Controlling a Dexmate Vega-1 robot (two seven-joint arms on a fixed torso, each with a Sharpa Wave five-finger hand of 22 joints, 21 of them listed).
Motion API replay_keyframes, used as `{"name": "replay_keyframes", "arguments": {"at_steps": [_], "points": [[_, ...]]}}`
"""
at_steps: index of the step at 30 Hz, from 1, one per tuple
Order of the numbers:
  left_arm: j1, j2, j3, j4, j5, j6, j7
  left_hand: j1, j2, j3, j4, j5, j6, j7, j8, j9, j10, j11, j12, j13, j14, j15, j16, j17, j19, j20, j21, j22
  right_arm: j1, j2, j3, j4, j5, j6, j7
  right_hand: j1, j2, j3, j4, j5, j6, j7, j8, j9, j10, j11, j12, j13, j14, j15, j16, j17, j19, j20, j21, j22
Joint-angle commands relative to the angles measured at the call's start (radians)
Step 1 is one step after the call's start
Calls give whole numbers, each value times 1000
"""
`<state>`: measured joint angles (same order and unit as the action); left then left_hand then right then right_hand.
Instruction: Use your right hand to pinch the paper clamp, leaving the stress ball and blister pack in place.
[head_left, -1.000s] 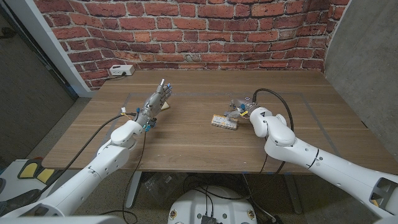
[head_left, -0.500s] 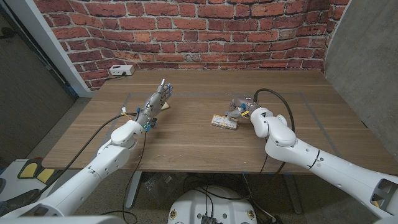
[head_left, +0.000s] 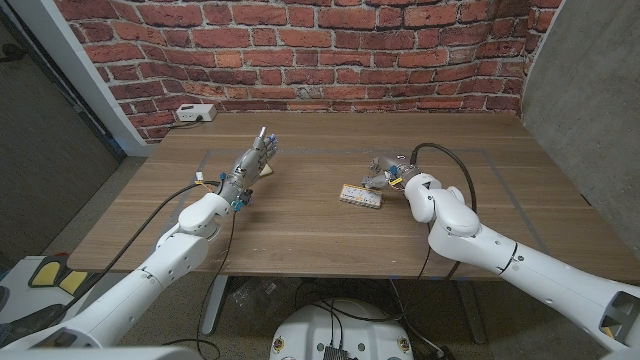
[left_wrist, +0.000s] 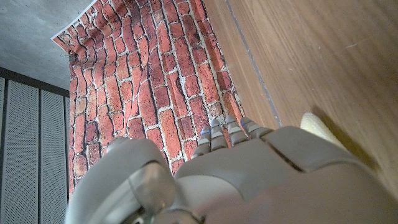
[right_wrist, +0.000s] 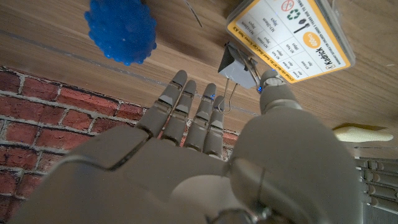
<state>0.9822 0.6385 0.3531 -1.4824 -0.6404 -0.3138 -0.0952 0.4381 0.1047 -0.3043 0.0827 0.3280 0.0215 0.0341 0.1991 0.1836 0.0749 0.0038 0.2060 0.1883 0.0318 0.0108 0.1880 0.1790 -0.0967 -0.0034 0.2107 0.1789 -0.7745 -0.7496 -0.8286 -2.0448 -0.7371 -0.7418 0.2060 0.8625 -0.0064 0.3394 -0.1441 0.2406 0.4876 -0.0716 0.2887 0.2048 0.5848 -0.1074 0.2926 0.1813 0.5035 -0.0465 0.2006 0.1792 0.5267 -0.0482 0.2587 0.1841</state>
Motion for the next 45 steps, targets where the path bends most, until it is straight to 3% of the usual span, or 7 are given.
{"name": "replay_keyframes", "arguments": {"at_steps": [1, 10, 18, 33, 45], "points": [[-1, 2, 2, -6, 5, 6, 5, 9, 0, -2, 4, -4, -3, -2, -2, 4, 4, 1, -2, 2, 4, -4, 0, 5, -5, 8, -1, 5, -34, -6, 37, -14, 63, 16, -74, -4, 4, -1, 6, -3, 27, -10, 10, -1, 22, -7, 7, 3, 22, -42, 8, 4, 16, -12, 7, 2], [-2, 4, 3, -10, 7, 10, 7, 10, 0, -2, 4, -4, -3, -1, -2, 4, 4, 0, -2, 2, 3, -3, 0, 5, -6, 7, -1, 5, -52, -9, 48, -21, 89, 18, -130, -7, 6, -3, 9, -7, 64, -32, 19, -1, 51, -24, 10, 2, 53, -51, 9, 3, 31, -13, 9, 2], [-3, 6, 5, -15, 10, 14, 10, 11, 1, -2, 4, -5, -3, -1, -2, 4, 4, 0, -2, 2, 3, -3, 0, 5, -6, 7, -2, 5, -75, -9, 61, -25, 109, 23, -193, -11, 10, -6, 12, -13, 141, -67, 39, -1, 116, -64, 17, 0, 128, -69, 14, 1, 67, -18, 16, 3], [-7, 6, 8, -20, 15, 18, 12, 13, 2, -2, 4, -6, -5, -3, -3, 4, 3, 0, -3, 2, 3, -2, 0, 5, -5, 8, -1, 5, -98, -14, 75, -31, 130, 32, -272, -12, 30, -2, 15, -24, 259, -114, 64, -5, 212, -79, 27, -2, 209, -86, 13, 0, 109, -27, 23, 5], [-8, 4, 8, -19, 17, 16, 16, 15, 3, -2, 4, -8, -3, -3, -2, 4, 4, -1, -2, 2, 4, -2, 0, 5, -5, 9, -1, 5, -97, -20, 66, -32, 111, 41, -300, -6, 60, 10, 18, -36, 371, -148, 81, -13, 280, -89, 28, -3, 258, -97, 7, 0, 112, -30, 18, 7]]}}
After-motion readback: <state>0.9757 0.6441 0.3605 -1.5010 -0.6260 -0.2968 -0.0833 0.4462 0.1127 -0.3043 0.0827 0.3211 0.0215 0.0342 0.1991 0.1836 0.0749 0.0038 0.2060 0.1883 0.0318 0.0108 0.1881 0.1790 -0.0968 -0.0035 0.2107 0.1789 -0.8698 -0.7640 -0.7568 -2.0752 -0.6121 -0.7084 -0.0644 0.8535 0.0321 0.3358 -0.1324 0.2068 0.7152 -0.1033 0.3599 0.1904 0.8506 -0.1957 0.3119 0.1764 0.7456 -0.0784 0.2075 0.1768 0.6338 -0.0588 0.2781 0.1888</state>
